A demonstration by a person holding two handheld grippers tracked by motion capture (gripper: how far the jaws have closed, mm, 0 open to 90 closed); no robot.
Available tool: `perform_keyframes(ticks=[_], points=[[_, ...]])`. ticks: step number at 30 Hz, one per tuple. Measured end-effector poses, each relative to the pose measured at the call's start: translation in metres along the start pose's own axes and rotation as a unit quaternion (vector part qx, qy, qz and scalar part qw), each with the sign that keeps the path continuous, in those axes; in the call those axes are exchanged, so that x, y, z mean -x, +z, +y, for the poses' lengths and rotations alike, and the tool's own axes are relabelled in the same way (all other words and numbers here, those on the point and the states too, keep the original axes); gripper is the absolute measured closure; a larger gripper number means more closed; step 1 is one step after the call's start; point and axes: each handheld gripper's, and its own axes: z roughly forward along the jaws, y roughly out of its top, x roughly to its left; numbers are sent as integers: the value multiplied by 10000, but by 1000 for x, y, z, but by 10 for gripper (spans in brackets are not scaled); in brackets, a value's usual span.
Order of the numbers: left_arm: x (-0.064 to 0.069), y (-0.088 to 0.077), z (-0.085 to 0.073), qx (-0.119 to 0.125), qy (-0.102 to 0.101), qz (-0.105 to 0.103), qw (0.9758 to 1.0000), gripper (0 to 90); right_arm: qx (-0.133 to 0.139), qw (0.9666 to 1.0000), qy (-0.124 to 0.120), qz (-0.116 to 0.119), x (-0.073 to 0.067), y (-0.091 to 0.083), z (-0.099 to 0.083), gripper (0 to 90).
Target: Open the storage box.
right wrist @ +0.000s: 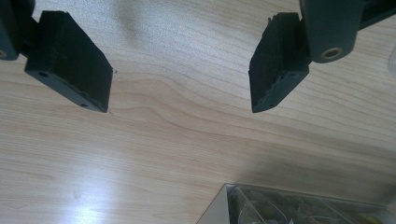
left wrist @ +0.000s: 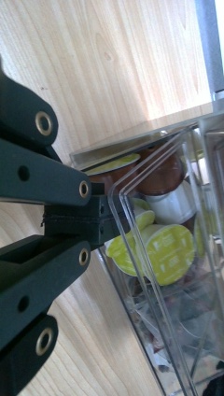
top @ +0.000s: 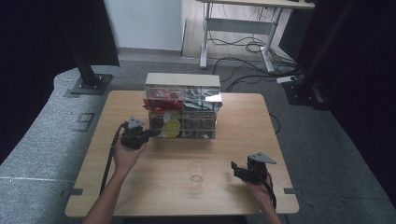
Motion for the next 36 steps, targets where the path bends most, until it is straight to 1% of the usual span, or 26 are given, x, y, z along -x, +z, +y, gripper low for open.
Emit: perform_keyframes(ticks=[5,11,19,25,26,30,31,36], points=[[0,-1,5,34,34,1,10000,900,4,10000,20,-12,1,-1,0,217],[-1,-2,16,85,47,17,10000,900,6,10000,27,-22,3,-1,0,217],[-2,-4,26,164,66,34,9998,900,44,10000,20,16,2,-1,2,219],[-4,-3,31,182,61,12,9998,900,126,9998,34,121,0,0,7,227],[-4,-3,33,173,72,4,9998,900,181,9997,37,174,-1,0,10,231],[-5,-1,33,164,54,-29,9998,900,240,9995,5,222,-3,0,15,238],[-5,0,33,139,62,-23,9999,900,252,9993,-3,291,-5,1,19,238],[-5,0,33,146,56,-31,9999,900,286,9988,-53,388,-11,4,25,242]])
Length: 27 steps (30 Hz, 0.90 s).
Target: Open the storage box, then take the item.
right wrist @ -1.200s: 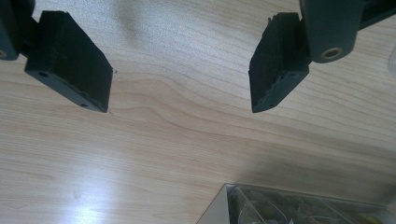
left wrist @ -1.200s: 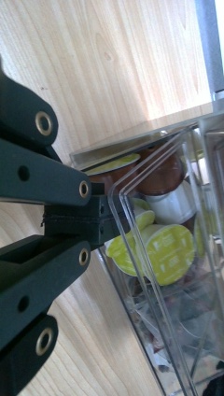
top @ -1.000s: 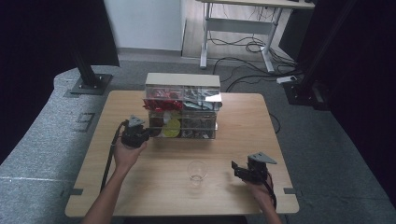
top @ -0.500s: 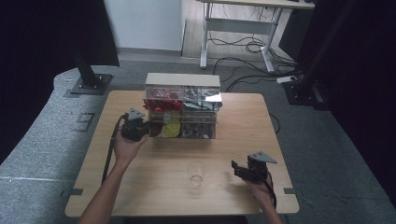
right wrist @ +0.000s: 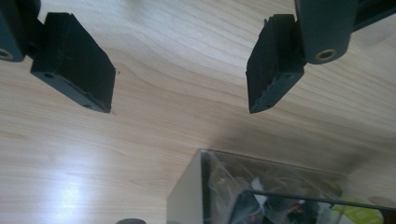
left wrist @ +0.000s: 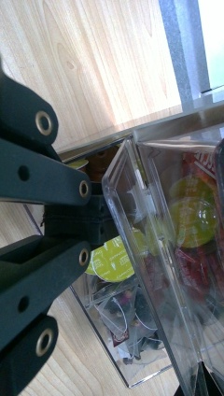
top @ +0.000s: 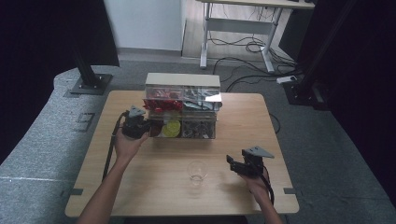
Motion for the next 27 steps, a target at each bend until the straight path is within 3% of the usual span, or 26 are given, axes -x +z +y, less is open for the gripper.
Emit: perform_keyframes(ticks=[12,19,27], points=[[1,0,0,-16,13,12,10000,900,102,9997,-87,208,-10,7,11,316],[2,-1,0,-6,9,16,10000,900,230,9985,-198,454,-21,10,25,361],[2,0,0,17,-30,9,10000,900,275,9957,-421,772,-37,26,38,451]])
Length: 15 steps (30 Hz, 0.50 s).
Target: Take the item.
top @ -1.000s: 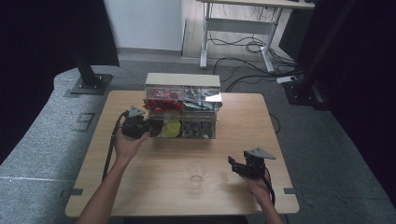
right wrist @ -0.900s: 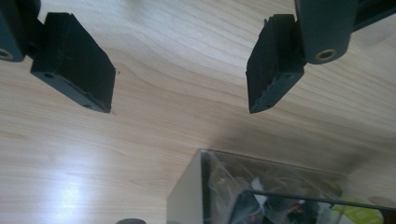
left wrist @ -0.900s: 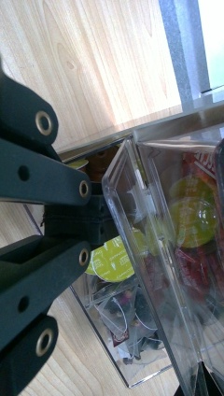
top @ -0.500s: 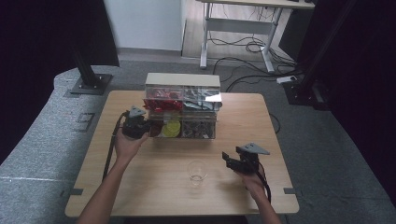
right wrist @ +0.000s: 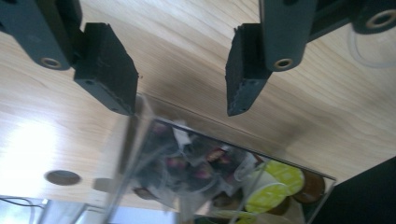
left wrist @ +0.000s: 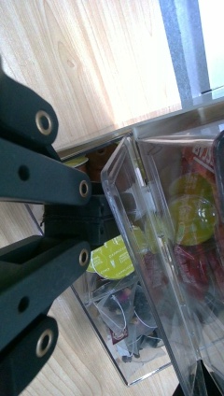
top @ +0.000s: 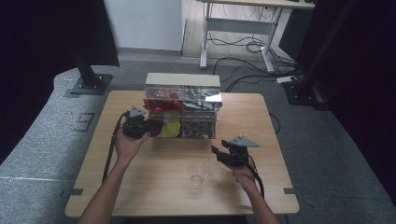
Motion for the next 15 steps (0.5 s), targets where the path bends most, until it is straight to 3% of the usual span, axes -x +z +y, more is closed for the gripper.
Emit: perform_keyframes(ticks=[15], points=[[0,0,1,10,-14,20,10000,899,-16,9995,-87,316,-10,26,18,497]])
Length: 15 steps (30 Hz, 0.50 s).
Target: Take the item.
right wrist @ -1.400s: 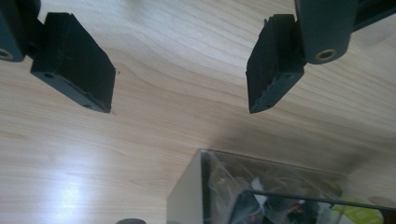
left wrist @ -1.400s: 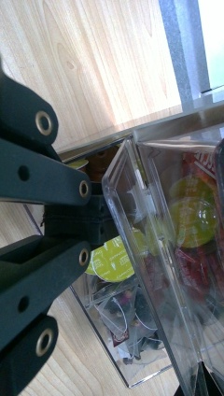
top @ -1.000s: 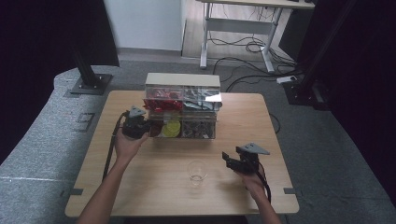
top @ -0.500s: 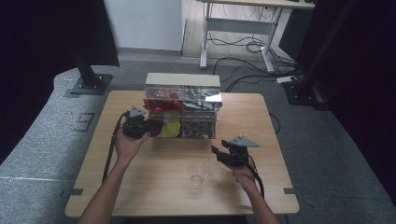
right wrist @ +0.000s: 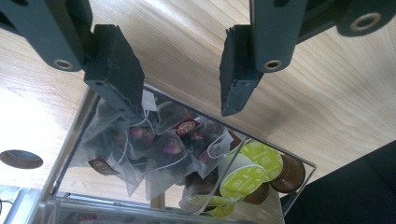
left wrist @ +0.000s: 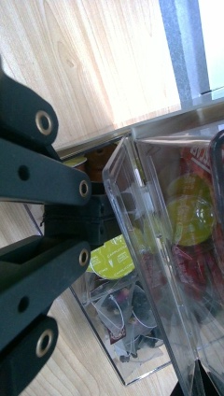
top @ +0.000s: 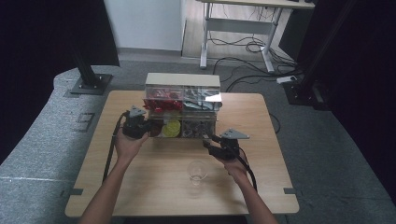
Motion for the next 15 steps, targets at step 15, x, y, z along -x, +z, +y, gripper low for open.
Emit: perform_keyframes(ticks=[15], points=[[-1,2,0,-14,-4,16,10000,899,-50,9998,29,170,1,13,6,522]])
